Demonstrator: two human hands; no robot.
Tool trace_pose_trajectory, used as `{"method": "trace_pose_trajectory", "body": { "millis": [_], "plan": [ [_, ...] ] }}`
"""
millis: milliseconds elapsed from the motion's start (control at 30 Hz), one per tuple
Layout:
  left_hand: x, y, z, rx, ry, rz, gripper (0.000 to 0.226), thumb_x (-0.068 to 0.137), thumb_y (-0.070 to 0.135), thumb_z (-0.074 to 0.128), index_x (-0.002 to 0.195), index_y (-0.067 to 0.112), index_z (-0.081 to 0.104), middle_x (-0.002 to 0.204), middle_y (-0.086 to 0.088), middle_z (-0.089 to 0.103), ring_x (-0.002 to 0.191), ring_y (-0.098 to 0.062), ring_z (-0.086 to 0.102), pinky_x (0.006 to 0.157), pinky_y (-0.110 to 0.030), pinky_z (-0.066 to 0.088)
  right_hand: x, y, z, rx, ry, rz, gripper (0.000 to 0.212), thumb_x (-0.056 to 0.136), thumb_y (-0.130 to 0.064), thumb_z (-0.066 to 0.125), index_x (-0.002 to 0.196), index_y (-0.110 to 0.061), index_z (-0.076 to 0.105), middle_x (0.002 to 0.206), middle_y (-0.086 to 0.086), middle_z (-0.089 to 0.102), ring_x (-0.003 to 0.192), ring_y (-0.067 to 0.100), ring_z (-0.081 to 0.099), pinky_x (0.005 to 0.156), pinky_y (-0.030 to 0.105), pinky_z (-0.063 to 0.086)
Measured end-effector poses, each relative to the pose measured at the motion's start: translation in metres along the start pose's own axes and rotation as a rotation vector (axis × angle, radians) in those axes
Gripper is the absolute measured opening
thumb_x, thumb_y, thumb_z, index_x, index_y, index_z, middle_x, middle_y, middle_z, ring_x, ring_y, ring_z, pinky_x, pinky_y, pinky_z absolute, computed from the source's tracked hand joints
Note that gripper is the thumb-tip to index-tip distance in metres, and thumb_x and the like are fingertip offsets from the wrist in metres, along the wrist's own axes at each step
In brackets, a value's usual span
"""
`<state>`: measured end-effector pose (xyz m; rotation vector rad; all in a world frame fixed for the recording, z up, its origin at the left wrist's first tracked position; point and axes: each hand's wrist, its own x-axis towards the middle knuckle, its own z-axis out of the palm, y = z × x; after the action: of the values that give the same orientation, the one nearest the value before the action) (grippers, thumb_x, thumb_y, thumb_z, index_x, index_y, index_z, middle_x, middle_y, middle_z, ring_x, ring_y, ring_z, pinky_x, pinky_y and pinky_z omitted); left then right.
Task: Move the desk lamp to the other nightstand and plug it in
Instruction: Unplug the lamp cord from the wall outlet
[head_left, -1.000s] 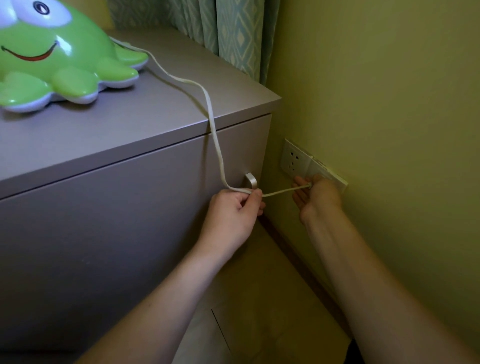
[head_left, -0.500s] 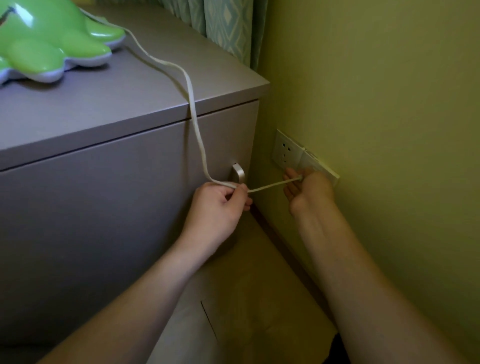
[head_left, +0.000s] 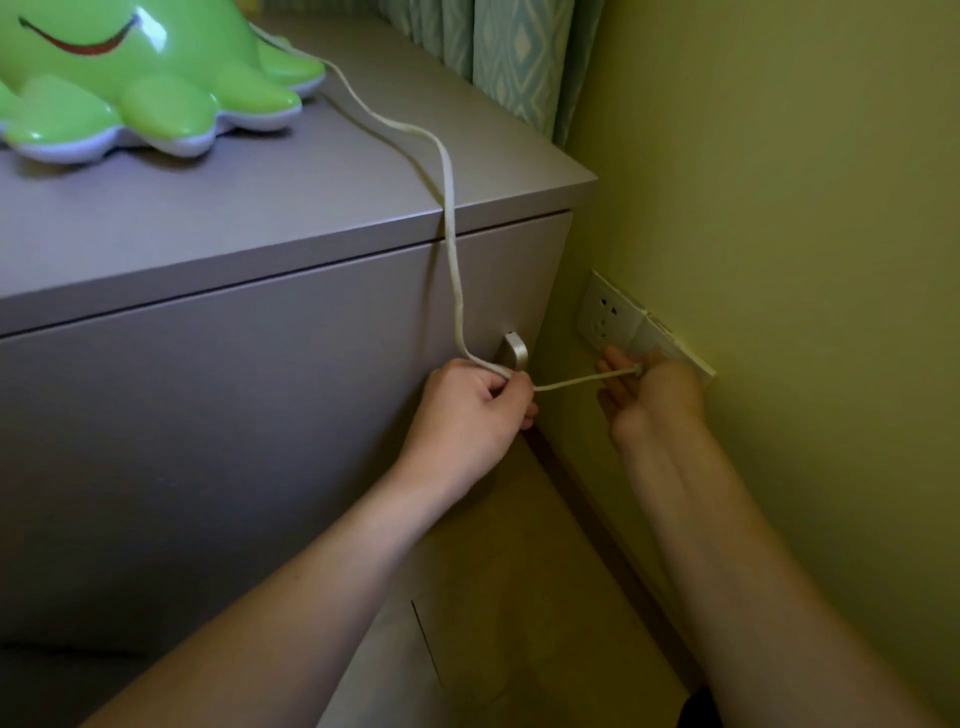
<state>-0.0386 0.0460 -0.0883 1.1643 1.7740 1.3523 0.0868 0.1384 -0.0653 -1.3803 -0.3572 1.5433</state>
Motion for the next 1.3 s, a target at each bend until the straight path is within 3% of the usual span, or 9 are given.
{"method": "trace_pose_trajectory", "body": {
  "millis": [100,300,400,500,667,800,967,1167,1300],
  "plan": [
    [-0.001,0.000,0.000,0.002,0.002,-0.001,0.033,0.082,0.042,0.054,0.060,0.026,0.073,0.062,0.003,0.075,0.060,-0.009,0.072,0.070,-0.041,0.062,0.000,0.000,0.002,-0.025,0.020,-0.013,0.019,0.094,-0.013,0.037,0.097,-0.015,0.056,0.098,0.008,0.073,0.083,0.018,0.066,0.073,0.030,0.042],
    [-0.004,0.004,-0.001,0.054,0.018,0.011,0.034,0.081,0.044,0.053,0.061,0.027,0.074,0.062,0.003,0.074,0.058,-0.021,0.072,0.059,-0.048,0.061,0.000,-0.002,0.000,0.021,-0.007,0.004,0.019,0.096,-0.016,0.039,0.106,-0.012,0.056,0.086,0.005,0.071,0.088,0.019,0.066,0.099,0.036,0.042],
    [-0.005,0.004,0.002,0.061,0.031,0.015,0.035,0.078,0.048,0.052,0.062,0.026,0.074,0.060,-0.003,0.073,0.058,-0.028,0.071,0.056,-0.050,0.059,0.000,0.003,0.000,-0.039,0.074,-0.072,0.016,0.094,-0.015,0.042,0.103,-0.012,0.055,0.086,0.006,0.073,0.088,0.019,0.066,0.092,0.032,0.043],
    [-0.006,0.003,0.001,0.081,0.047,0.027,0.037,0.077,0.049,0.050,0.066,0.024,0.074,0.059,-0.004,0.073,0.057,-0.027,0.070,0.055,-0.048,0.059,-0.001,0.000,-0.002,0.024,-0.022,-0.017,0.018,0.097,-0.017,0.038,0.106,-0.014,0.053,0.090,0.006,0.072,0.083,0.017,0.065,0.079,0.030,0.041],
    [-0.006,0.003,0.002,0.123,0.048,0.050,0.037,0.080,0.047,0.050,0.071,0.020,0.073,0.057,-0.009,0.071,0.055,-0.032,0.069,0.051,-0.049,0.057,-0.001,0.001,-0.001,-0.010,0.033,-0.022,0.017,0.094,-0.013,0.041,0.100,-0.013,0.056,0.084,0.006,0.071,0.090,0.018,0.066,0.092,0.029,0.044],
    [-0.007,0.001,0.001,0.182,0.071,0.079,0.049,0.083,0.044,0.048,0.065,0.004,0.071,0.060,-0.016,0.070,0.055,-0.034,0.067,0.051,-0.047,0.056,-0.003,-0.004,-0.001,0.011,-0.020,0.029,0.024,0.095,-0.014,0.038,0.111,-0.012,0.057,0.089,0.006,0.072,0.089,0.018,0.066,0.083,0.032,0.042],
    [-0.008,0.002,0.003,0.198,0.082,0.101,0.052,0.083,0.042,0.048,0.066,-0.002,0.071,0.060,-0.019,0.070,0.055,-0.034,0.067,0.052,-0.046,0.057,-0.005,-0.007,-0.002,-0.035,-0.007,0.032,0.014,0.094,-0.013,0.039,0.095,-0.016,0.053,0.079,0.004,0.068,0.105,0.019,0.064,0.103,0.034,0.033],
    [-0.009,-0.011,-0.014,0.165,0.147,0.073,0.053,0.078,0.051,0.046,0.068,0.007,0.073,0.059,-0.014,0.071,0.055,-0.033,0.068,0.054,-0.049,0.058,-0.015,0.009,-0.001,-0.062,-0.009,0.092,0.027,0.095,-0.013,0.042,0.119,-0.017,0.054,0.082,0.004,0.071,0.108,0.017,0.063,0.086,0.033,0.036],
    [-0.013,-0.004,-0.010,0.074,0.130,0.033,0.036,0.083,0.049,0.051,0.066,0.027,0.074,0.064,0.001,0.075,0.060,-0.019,0.072,0.064,-0.046,0.061,-0.016,0.009,0.000,-0.042,-0.018,0.029,0.014,0.097,-0.022,0.042,0.103,-0.022,0.055,0.090,-0.001,0.072,0.112,0.015,0.060,0.101,0.033,0.033]
  ]
}}
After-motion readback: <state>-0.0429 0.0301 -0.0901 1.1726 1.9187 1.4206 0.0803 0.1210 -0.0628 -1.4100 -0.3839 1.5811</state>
